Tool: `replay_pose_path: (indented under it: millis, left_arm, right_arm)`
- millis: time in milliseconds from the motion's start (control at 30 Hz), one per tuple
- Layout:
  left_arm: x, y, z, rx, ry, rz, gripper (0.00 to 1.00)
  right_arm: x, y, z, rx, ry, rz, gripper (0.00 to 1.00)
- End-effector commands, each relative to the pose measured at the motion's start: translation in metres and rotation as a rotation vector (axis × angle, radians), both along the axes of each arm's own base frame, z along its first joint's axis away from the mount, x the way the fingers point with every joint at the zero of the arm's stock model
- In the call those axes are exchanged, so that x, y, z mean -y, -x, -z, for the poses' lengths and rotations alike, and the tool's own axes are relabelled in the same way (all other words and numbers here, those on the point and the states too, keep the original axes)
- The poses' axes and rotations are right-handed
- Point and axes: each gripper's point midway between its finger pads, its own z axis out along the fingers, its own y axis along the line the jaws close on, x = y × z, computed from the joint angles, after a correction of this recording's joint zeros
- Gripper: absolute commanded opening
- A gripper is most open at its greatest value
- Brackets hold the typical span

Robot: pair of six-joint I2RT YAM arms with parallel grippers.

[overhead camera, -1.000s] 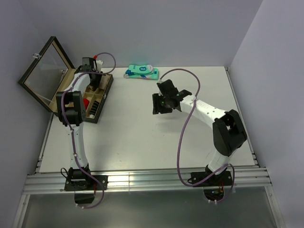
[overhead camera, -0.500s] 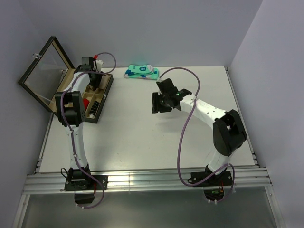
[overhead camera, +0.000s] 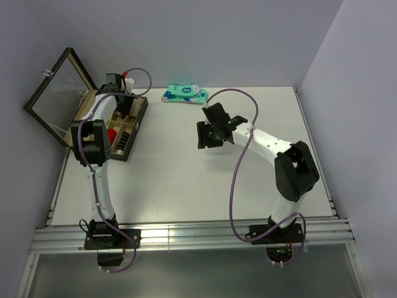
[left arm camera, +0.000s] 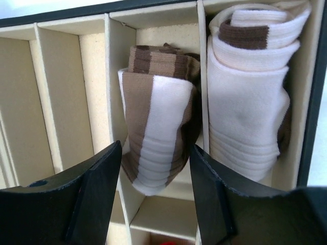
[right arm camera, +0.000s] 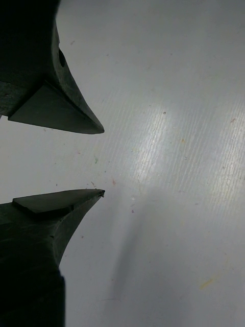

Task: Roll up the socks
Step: Place the sock in the storage box.

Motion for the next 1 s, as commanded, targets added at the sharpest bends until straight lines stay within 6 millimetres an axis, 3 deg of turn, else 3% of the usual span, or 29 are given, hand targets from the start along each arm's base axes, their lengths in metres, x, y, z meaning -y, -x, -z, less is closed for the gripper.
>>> replay_pose_path:
  millis: [0, 267, 467, 500, 567, 633, 667, 700, 767, 867, 933, 967]
  left_arm:
    - [0.005, 0.006, -0.039, 0.046, -0.004, 0.016, 0.63]
    - [0.003, 0.008, -0.062, 0.076, -0.016, 0.022, 0.63]
    - [0.009, 0.021, -0.104, 0.131, 0.025, 0.005, 0.63]
    - [0.012, 0.026, -0.124, 0.167, 0.039, 0.006, 0.64]
    - [0.021, 0.038, -0.13, 0.165, 0.075, 0.031, 0.64]
    - [0.034, 0.056, -0.151, 0.193, 0.124, 0.056, 0.65]
    - [0.042, 0.067, -0.172, 0.226, 0.165, 0.065, 0.65]
    - [0.048, 0.078, -0.168, 0.206, 0.199, 0.084, 0.72]
    - [0.069, 0.097, -0.179, 0.211, 0.28, 0.15, 0.76]
    - [0.1, 0.146, -0.205, 0.261, 0.346, 0.247, 0.77]
    - [0.125, 0.164, -0.216, 0.301, 0.354, 0.313, 0.78]
    - [0.131, 0.18, -0.236, 0.353, 0.357, 0.333, 0.78]
  right_arm:
    - [-0.008, -0.009, -0.011, 0.035, -0.009, -0.012, 0.54]
    - [-0.01, -0.012, -0.013, 0.043, -0.009, -0.012, 0.54]
    - [-0.011, -0.019, -0.02, 0.065, -0.01, -0.002, 0.54]
    - [-0.01, -0.02, -0.022, 0.073, -0.009, 0.001, 0.54]
    - [-0.008, -0.024, -0.027, 0.099, -0.003, 0.018, 0.54]
    - [-0.007, -0.027, -0.039, 0.146, -0.018, 0.027, 0.54]
    - [-0.006, -0.027, -0.044, 0.161, -0.029, 0.032, 0.54]
    - [-0.006, -0.026, -0.058, 0.192, -0.053, 0.034, 0.54]
    - [-0.004, -0.025, -0.07, 0.23, -0.08, 0.041, 0.54]
    - [0.007, -0.02, -0.101, 0.325, -0.111, 0.069, 0.55]
    - [0.015, -0.013, -0.127, 0.404, -0.154, 0.083, 0.55]
    - [0.019, -0.011, -0.133, 0.43, -0.161, 0.095, 0.55]
